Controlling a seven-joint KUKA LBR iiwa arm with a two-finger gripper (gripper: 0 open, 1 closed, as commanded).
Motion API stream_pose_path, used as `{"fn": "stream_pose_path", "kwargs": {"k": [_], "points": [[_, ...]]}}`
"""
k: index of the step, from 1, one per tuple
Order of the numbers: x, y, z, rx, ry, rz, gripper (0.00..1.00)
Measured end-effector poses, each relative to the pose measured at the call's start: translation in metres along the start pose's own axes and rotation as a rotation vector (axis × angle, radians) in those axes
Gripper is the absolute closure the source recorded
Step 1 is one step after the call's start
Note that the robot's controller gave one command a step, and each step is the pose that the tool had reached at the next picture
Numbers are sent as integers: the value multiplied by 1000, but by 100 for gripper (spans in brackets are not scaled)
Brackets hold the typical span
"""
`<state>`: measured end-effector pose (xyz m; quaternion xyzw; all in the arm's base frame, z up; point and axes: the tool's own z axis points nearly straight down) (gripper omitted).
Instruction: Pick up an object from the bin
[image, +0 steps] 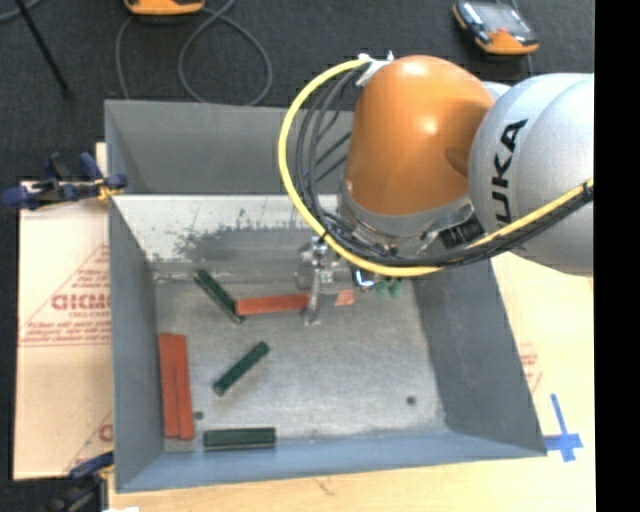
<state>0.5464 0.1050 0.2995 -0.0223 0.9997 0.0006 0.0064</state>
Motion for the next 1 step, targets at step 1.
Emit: {"fn": "stream_pose_path", "kwargs": {"k": [1], "points": [[14,8,11,1,11,-158,100]]}}
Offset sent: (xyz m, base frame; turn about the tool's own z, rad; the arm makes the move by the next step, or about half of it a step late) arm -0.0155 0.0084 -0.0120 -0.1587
